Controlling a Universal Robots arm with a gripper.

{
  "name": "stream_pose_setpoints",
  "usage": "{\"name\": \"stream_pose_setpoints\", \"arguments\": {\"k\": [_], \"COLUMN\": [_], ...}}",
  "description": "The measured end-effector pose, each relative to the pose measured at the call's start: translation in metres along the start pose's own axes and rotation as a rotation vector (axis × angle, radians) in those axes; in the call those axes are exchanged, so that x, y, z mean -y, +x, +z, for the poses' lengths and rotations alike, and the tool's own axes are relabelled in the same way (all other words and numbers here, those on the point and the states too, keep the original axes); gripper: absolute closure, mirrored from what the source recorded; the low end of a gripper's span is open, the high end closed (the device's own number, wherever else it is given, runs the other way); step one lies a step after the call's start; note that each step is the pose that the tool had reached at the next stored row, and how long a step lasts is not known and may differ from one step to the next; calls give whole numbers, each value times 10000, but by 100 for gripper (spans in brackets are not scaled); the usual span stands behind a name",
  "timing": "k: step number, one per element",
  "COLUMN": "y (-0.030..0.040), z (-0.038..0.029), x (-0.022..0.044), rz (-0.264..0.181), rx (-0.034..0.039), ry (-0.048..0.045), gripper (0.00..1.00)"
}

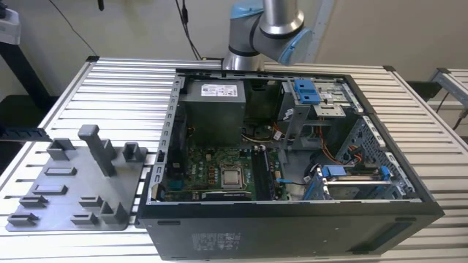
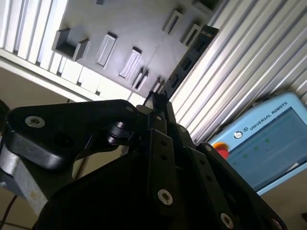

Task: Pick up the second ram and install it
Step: 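Pick up the second ram and move it above second insertion slot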

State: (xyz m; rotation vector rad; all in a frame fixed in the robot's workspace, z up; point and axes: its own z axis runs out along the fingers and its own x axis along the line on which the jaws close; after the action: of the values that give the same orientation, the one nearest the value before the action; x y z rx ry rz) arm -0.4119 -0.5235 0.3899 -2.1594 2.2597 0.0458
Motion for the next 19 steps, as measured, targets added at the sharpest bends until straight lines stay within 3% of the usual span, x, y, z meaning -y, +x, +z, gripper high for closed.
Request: {"name": "stream_pose_setpoints", "arguments": {"k": [8, 19], "y": [-4, -5], "z": [-132, -138], "x": [-1, 15], "rz": [0, -2], "rx": [-1, -2], "ry": [-1, -1], "gripper": [86, 86]}}
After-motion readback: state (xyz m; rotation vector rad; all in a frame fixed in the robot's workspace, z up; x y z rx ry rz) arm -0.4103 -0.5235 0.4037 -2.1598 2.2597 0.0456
